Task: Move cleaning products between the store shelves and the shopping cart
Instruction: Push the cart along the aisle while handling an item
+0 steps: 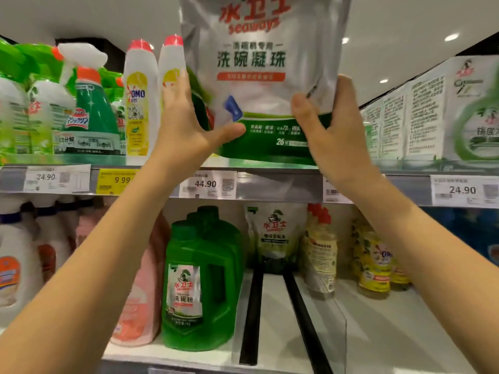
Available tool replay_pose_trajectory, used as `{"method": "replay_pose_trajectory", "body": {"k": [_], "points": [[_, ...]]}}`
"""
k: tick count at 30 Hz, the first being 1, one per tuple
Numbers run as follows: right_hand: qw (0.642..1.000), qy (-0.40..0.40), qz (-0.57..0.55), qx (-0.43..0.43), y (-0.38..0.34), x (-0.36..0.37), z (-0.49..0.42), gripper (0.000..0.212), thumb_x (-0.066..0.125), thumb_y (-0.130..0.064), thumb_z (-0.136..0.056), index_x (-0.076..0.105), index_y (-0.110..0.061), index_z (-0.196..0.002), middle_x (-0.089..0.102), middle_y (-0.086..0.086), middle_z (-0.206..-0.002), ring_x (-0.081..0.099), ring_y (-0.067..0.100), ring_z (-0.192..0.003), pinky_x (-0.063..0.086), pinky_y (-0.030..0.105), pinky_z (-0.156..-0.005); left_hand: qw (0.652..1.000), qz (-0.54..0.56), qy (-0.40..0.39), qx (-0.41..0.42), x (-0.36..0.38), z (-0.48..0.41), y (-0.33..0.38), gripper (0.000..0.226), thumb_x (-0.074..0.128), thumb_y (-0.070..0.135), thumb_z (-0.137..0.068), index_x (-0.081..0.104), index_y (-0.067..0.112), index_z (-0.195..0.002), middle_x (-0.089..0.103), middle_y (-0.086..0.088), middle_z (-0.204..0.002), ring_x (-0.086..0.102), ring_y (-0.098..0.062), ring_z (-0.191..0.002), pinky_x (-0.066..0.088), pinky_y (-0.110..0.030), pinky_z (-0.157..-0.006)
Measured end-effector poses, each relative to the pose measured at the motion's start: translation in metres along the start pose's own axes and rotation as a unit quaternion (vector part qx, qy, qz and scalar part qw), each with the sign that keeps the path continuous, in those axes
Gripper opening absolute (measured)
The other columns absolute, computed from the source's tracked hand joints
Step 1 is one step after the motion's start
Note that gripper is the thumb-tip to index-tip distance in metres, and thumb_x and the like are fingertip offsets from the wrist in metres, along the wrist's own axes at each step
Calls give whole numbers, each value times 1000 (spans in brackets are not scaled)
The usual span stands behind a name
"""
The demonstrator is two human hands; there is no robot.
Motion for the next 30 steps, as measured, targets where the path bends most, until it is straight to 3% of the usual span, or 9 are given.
{"method": "replay_pose_trajectory", "body": {"k": [5,7,10,15,19,23,25,27,30], "points": [[985,15,155,-70,5,9,-12,50,58,-40,-95,45,-6,-130,50,3,-120,44,14,-110,29,1,-86,1000,9,12,-23,2,-2,-19,96,79,70,-57,44,21,-132,54,-6,-129,55,-25,-120,49,-45,-98],[947,63,292,-121,5,13,-20,58,55,-53,-91,50,-5,-124,46,12,-131,30,19,-123,23,22,-100,999,-17,39,-23,0,-1,-18,93,77,65,-61,42,19,-134,53,-6,-131,53,-21,-121,48,-42,-100],[913,14,407,-26,14,15,-29,59,46,-68,-88,57,-13,-106,24,7,-153,9,25,-144,10,42,-111,992,-119,51,-8,4,1,-13,86,78,50,-71,42,7,-136,48,-13,-132,45,-25,-124,35,-26,-106],[899,-19,438,16,24,12,-34,64,47,-76,-81,66,-15,-91,21,3,-157,9,28,-146,13,49,-112,985,-166,36,-13,14,5,-10,73,71,34,-84,36,11,-144,35,-15,-143,35,-18,-127,18,-7,-97],[893,-34,447,37,24,11,-43,76,53,-80,-73,63,-15,-112,22,2,-156,16,29,-143,21,47,-112,987,-156,41,-14,21,2,-7,82,76,27,-80,29,13,-147,27,-18,-142,30,-13,-121,13,13,-85],[909,-51,405,85,30,6,-40,73,69,-74,-65,52,-16,-105,24,4,-153,19,27,-140,25,47,-113,984,-170,45,-1,25,5,-8,86,78,27,-77,29,12,-146,27,-17,-142,33,-17,-127,17,2,-97],[919,-21,385,84,31,6,-38,83,75,-64,-67,48,-13,-126,27,9,-150,24,28,-138,29,44,-112,982,-181,50,6,25,5,-9,80,75,29,-81,31,12,-146,29,-16,-143,32,-16,-129,13,3,-96],[897,57,436,-43,26,12,-30,85,80,-49,-70,45,-9,-135,37,17,-145,33,32,-133,33,40,-108,979,-201,31,19,27,4,-8,63,72,28,-85,43,13,-138,31,-16,-144,31,-23,-134,9,7,-92],[872,48,405,-269,11,29,-16,34,77,-23,-78,66,-7,-105,62,14,-111,52,30,-103,45,37,-84,968,-241,32,63,29,5,-7,38,69,26,-87,60,14,-122,41,-16,-136,38,-29,-130,24,-16,-103]]}}
Point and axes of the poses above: each hand's wrist, its own z-axis away from the middle knuckle, its own x-axis out of the palm, y = z × x, the point moved 2 cm from there along -z, towards the middle knuckle
